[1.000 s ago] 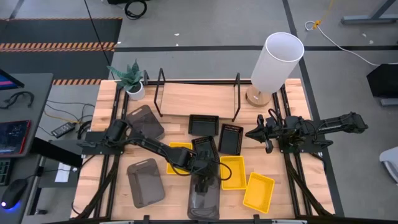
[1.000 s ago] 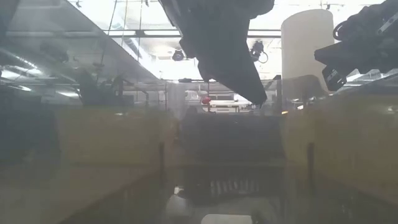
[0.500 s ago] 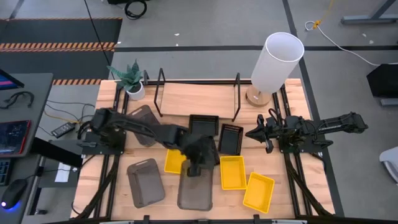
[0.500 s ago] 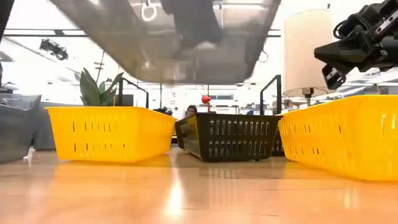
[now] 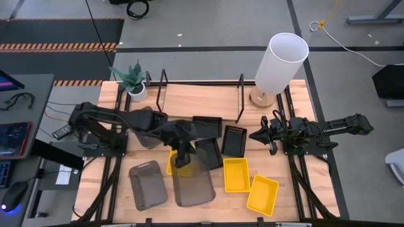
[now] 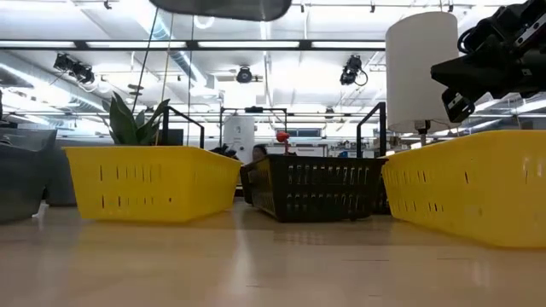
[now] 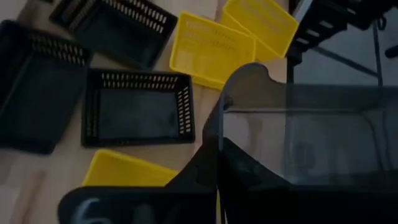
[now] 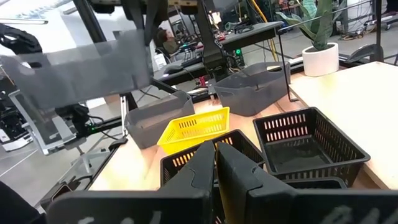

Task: Stack baskets on shelf by color
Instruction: Stack the right black bin on top of the left black bin

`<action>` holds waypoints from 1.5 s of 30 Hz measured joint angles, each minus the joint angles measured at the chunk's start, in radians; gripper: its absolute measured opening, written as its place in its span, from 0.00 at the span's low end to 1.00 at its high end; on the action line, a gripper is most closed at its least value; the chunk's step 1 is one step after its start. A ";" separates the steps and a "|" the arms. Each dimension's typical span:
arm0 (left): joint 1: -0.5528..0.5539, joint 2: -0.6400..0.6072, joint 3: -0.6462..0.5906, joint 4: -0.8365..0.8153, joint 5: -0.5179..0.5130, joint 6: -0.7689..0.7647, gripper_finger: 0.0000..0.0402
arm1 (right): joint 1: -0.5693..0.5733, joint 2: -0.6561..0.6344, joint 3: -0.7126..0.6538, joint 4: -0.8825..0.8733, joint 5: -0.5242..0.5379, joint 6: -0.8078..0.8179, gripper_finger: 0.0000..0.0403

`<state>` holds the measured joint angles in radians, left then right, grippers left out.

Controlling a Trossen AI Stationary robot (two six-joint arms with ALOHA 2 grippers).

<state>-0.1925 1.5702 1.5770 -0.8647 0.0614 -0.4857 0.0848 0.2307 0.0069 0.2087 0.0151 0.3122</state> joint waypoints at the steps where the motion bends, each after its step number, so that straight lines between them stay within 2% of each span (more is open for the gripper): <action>1: 0.000 -0.006 0.000 -0.016 0.001 -0.016 0.01 | 0.000 0.000 0.000 0.000 0.000 0.000 0.06; 6: -0.034 -0.040 0.000 -0.158 -0.023 -0.120 0.01 | 0.000 0.000 0.000 0.000 0.000 0.000 0.06; 14: -0.217 -0.107 -0.001 -0.450 -0.235 -0.278 0.01 | 0.000 0.000 0.000 0.000 -0.001 0.000 0.06; 19: -0.325 -0.155 -0.001 -0.556 -0.337 -0.377 0.01 | 0.000 0.000 0.000 0.001 -0.001 0.000 0.06; 24: -0.438 -0.253 -0.102 -0.569 -0.427 -0.503 0.01 | 0.000 0.000 0.000 0.001 -0.001 0.000 0.06; 31: -0.584 -0.377 -0.318 -0.489 -0.462 -0.643 0.01 | 0.000 0.000 0.000 0.000 -0.001 0.000 0.06; 40: -0.635 -0.386 -0.473 -0.374 -0.500 -0.683 0.01 | 0.000 0.000 0.000 0.000 -0.001 0.000 0.06; 45: -0.643 -0.386 -0.523 -0.362 -0.505 -0.698 0.01 | 0.000 0.000 0.000 0.000 -0.001 0.000 0.06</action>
<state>-0.8356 1.1839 1.0540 -1.2266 -0.4434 -1.1833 0.0846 0.2310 0.0067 0.2087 0.0137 0.3122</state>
